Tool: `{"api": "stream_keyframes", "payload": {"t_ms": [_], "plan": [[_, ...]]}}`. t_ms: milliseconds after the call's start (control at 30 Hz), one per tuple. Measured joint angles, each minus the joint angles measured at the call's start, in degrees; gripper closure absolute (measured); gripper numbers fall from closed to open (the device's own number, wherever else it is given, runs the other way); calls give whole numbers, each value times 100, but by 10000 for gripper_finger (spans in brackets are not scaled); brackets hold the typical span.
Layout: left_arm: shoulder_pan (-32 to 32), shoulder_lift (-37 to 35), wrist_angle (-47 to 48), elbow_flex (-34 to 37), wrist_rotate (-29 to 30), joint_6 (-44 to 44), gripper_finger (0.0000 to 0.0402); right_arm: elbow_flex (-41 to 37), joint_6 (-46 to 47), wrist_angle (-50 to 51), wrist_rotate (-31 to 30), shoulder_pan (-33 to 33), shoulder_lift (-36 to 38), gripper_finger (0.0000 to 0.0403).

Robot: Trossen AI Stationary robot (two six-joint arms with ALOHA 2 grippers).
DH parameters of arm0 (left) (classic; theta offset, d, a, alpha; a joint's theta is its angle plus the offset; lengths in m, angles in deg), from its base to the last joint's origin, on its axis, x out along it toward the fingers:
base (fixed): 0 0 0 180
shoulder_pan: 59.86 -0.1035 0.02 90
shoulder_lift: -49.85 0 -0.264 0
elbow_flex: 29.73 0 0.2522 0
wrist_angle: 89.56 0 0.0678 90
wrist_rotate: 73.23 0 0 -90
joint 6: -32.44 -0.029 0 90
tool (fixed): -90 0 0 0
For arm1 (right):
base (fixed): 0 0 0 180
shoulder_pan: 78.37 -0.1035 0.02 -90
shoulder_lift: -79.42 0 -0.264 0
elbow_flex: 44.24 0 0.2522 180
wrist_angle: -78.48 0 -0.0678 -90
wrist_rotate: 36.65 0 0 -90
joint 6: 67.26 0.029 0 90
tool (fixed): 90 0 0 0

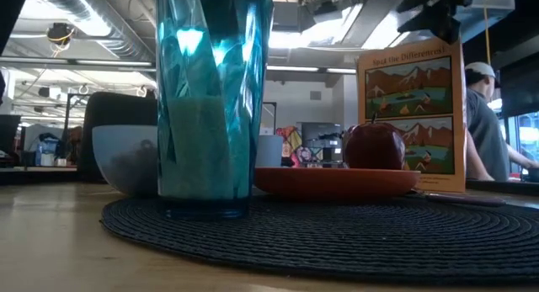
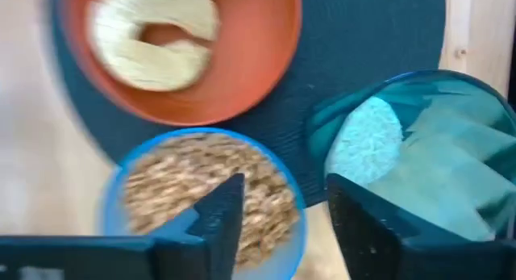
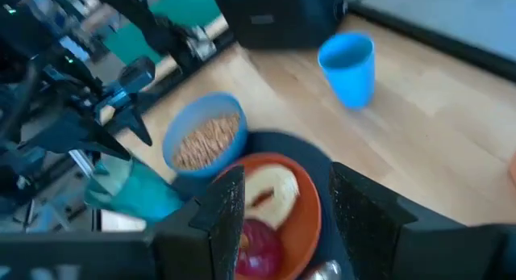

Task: Arrange a breakfast setting
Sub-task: Put the blue cup with rice on the bottom right of the tablemat, then return to Home Position

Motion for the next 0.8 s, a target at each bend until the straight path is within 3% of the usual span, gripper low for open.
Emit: {"api": "stream_keyframes", "payload": {"t_ms": [200, 300, 367, 467, 567, 700, 800], "plan": [[-114, -388, 172, -935, 332, -162, 182, 0, -58, -503, 20, 0, 22, 235], [-126, -844, -37, -1062, 993, -233, 176, -3, -194, -1064, 141, -109, 20, 235], [-124, -1326, -677, -840, 1534, -324, 179, -26, -355, -1533, -60, -432, 22, 238], [-131, -2224, -1764, 20, 1892, -468, 190, -177, -823, -2591, -521, -1192, 4, 257], [-195, -3181, -2885, 1329, 1900, -481, 202, -443, -1363, -3451, -1127, -2036, -119, 293], [-288, -4498, -4498, 3136, 1895, -398, 219, -677, -1842, -3535, -1933, -2821, -229, 357], [-379, -5377, -5284, 4212, 1749, -534, 233, -760, -1979, -3583, -2100, -3070, -143, 395]]}}
